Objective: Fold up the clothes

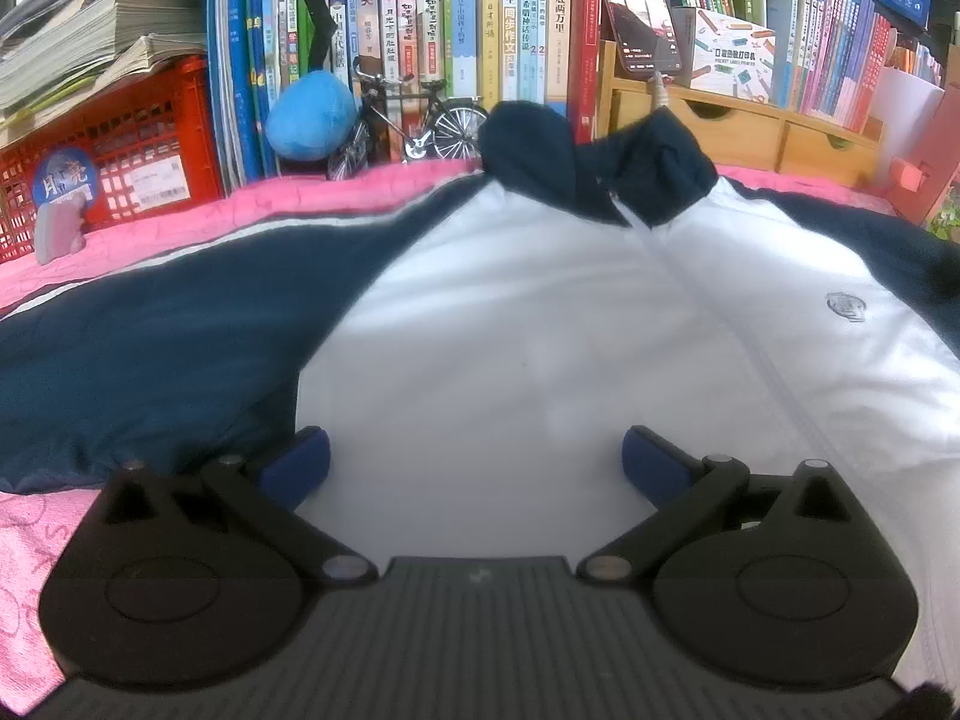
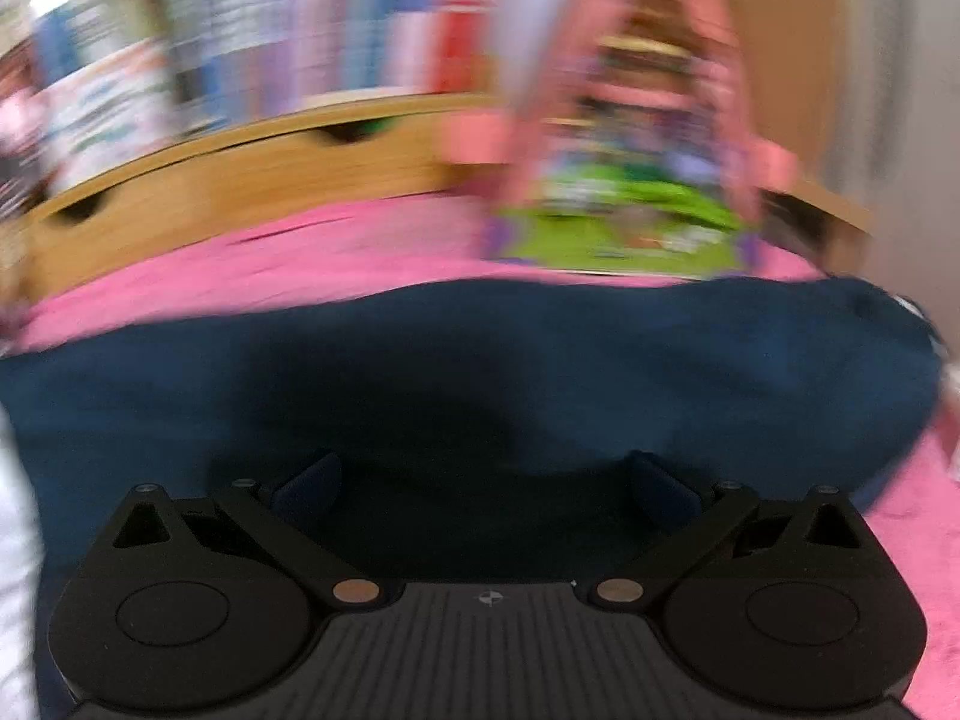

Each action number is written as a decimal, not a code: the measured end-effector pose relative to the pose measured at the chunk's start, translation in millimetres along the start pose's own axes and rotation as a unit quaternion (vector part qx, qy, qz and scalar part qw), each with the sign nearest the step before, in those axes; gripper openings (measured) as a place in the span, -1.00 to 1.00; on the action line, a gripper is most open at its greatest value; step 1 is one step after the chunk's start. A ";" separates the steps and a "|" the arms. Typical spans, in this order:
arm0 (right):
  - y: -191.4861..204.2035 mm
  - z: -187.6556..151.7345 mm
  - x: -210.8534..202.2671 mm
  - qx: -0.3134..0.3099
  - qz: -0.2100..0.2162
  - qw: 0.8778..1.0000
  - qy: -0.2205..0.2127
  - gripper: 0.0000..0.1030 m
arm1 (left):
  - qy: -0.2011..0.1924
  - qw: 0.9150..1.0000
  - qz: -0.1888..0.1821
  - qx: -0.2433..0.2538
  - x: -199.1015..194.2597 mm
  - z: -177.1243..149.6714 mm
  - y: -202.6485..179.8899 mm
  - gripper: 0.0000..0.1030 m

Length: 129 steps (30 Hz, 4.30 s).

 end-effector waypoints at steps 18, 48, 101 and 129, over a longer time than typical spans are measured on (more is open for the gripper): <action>83.0 -3.5 -91.8 -0.081 0.176 0.980 -0.054 0.94 | -0.008 1.000 -0.002 0.006 3.3 11.8 -5.5 0.98; 312.4 15.3 2.2 -0.139 0.288 0.947 -0.021 -0.17 | -0.020 1.000 -0.018 -0.012 169.7 113.6 -4.7 0.46; 21.4 -180.2 -431.4 -0.105 0.213 0.970 -0.045 1.00 | -0.009 0.997 -0.004 -0.075 -276.5 -93.1 -29.0 0.89; 23.2 -186.6 -422.7 -0.110 0.215 0.970 -0.031 1.00 | 0.007 0.998 0.003 -0.059 -269.6 -93.6 -32.6 0.92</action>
Point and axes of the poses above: each gripper's, at about its wrist camera, not at the fingertips, and x roughly the way its jaws point, y to its left, z to its top, the point moved 1 cm from there along x, roughly the way its jaws point, and after that the axes turned 12 degrees about -y, right-handed, at the moved point
